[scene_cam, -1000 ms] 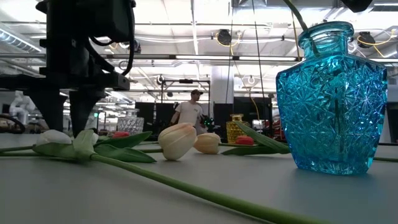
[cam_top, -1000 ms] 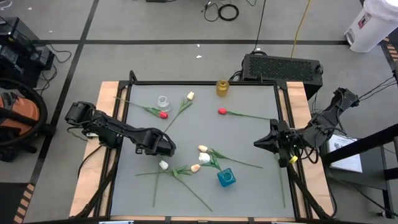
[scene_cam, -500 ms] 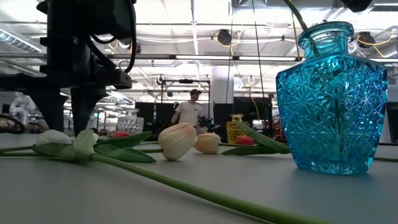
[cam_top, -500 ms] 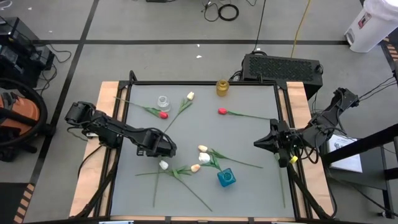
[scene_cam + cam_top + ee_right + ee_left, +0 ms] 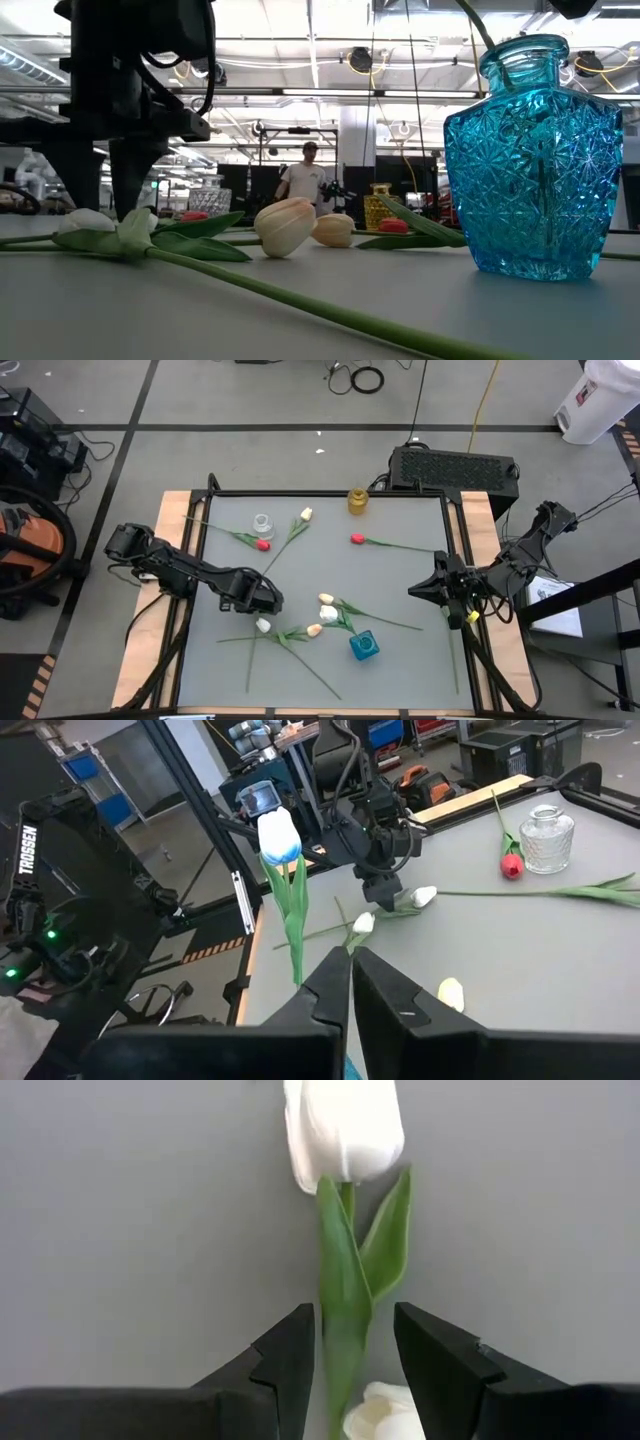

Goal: Sort flowers into vase by color
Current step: Put the top white tulip into the blue vase

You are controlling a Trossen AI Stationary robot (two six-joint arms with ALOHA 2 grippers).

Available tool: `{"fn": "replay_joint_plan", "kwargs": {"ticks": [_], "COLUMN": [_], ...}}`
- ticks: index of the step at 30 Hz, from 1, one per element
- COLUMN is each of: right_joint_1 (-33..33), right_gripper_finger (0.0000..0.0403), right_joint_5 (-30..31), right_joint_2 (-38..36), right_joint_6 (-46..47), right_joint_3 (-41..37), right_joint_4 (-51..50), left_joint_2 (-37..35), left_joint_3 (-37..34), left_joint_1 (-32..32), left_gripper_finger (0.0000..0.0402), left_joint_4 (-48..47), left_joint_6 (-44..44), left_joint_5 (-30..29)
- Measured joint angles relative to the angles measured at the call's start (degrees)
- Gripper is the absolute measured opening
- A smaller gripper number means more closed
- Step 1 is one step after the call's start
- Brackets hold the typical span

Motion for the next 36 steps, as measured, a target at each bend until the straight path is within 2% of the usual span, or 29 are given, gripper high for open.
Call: {"fn": "replay_joint_plan", "kwargs": {"ticks": [10, 16, 36], "right_joint_1": [0.0, 0.0, 0.0], "right_gripper_finger": [0.0011, 0.0011, 0.0011], "right_joint_5": [0.0, 0.1, 0.4], "right_joint_2": [0.0, 0.0, 0.0], "right_joint_6": [-1.5, -1.4, -1.5], "right_joint_3": [0.0, 0.0, 0.0], "right_joint_4": [0.0, 0.0, 0.0], "left_joint_2": [0.2, 0.2, 2.5], "left_joint_3": [0.0, 0.0, 0.0], "left_joint_1": [-0.1, -0.9, -0.6], "left_gripper_finger": [0.0148, 0.0148, 0.0148], "left_joint_4": [-3.3, 1.7, 1.6], "left_joint_6": [-0.2, -0.6, -0.2], "left_joint_5": [-1.8, -2.1, -2.0]}}
